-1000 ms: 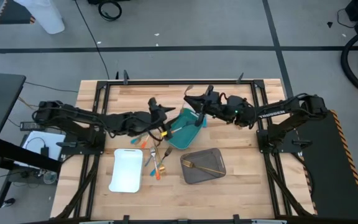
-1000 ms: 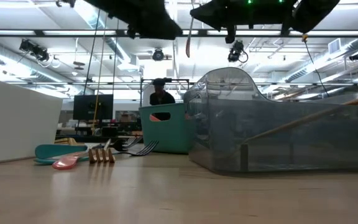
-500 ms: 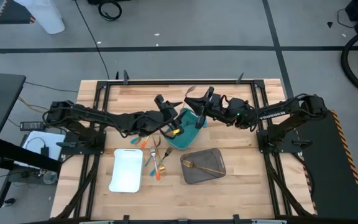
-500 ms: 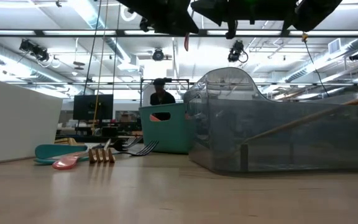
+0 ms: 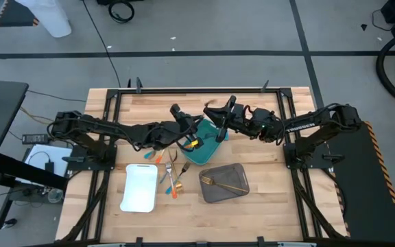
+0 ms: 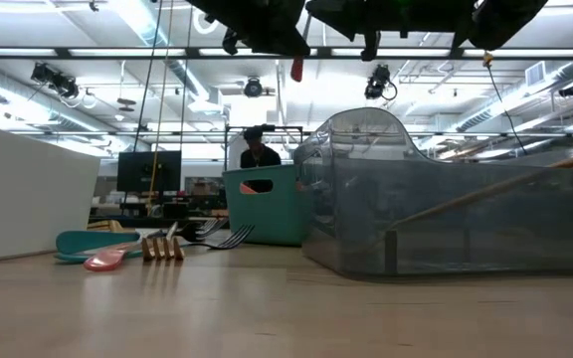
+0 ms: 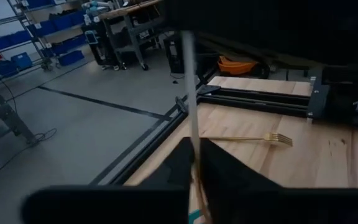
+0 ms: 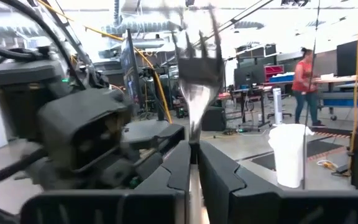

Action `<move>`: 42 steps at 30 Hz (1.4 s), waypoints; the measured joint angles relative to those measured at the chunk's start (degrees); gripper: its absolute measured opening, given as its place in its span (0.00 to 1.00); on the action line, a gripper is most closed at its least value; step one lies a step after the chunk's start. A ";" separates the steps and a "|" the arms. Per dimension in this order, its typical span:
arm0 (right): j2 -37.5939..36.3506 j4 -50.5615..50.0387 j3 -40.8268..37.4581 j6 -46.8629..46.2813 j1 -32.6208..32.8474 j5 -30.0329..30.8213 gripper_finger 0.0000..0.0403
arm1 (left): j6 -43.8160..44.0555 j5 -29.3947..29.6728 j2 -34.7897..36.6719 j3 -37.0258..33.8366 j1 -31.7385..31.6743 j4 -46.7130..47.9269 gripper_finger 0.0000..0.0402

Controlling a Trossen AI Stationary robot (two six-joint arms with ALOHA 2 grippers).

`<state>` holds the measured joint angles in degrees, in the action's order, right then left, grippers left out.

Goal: Sort silverware by color (type)
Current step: Put the orange silver fork into the blue bin

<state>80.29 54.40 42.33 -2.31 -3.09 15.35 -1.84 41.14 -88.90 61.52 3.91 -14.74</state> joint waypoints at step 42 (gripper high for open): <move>-24.25 -52.17 0.09 2.44 -6.95 -7.24 0.43 | 21.39 -33.81 -4.11 0.04 -8.94 25.79 0.04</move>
<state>56.04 2.23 42.41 0.13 -10.04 8.11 19.55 7.33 -93.02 61.56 -5.02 11.05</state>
